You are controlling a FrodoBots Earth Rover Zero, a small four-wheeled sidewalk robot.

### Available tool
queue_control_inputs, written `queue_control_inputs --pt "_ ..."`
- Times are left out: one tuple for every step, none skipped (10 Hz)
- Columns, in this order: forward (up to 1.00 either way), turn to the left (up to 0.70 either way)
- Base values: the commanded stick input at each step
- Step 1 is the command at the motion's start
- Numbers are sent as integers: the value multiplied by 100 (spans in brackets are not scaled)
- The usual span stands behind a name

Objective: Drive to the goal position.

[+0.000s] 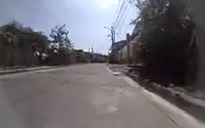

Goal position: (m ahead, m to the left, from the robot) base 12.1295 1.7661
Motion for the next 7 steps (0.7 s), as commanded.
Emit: queue_control_inputs --pt "100 -40" --pt "100 -40" --pt "100 -40" --pt "100 -13" --pt "100 0" --pt "100 0" --pt "100 0"
